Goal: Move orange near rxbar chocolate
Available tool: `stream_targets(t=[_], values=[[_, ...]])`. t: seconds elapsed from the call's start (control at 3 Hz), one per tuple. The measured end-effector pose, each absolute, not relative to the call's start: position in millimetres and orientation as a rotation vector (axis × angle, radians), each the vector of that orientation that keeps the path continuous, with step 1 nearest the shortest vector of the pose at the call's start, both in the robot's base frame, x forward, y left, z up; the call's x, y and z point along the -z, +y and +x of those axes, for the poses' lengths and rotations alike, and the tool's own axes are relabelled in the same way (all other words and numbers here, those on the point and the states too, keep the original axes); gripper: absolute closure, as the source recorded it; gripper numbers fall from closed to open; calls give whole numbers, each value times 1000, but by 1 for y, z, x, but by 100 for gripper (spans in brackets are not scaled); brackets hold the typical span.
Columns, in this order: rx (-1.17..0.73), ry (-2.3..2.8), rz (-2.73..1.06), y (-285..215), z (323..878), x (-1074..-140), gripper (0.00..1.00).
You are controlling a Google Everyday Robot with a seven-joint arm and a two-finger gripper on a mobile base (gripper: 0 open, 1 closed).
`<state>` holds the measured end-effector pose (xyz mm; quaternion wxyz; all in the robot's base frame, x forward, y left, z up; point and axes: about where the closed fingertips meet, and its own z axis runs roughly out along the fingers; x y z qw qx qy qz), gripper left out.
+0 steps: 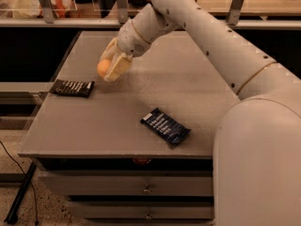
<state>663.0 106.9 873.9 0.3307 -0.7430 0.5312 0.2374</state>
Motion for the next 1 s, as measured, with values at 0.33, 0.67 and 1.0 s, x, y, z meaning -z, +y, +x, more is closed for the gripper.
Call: stream_targets(t=[0.33, 0.67, 1.0], values=[[-629, 1373, -1961, 112, 660, -873, 100], [-646, 1389, -1970, 111, 660, -866, 100], [-656, 1353, -1996, 122, 664, -865, 100]])
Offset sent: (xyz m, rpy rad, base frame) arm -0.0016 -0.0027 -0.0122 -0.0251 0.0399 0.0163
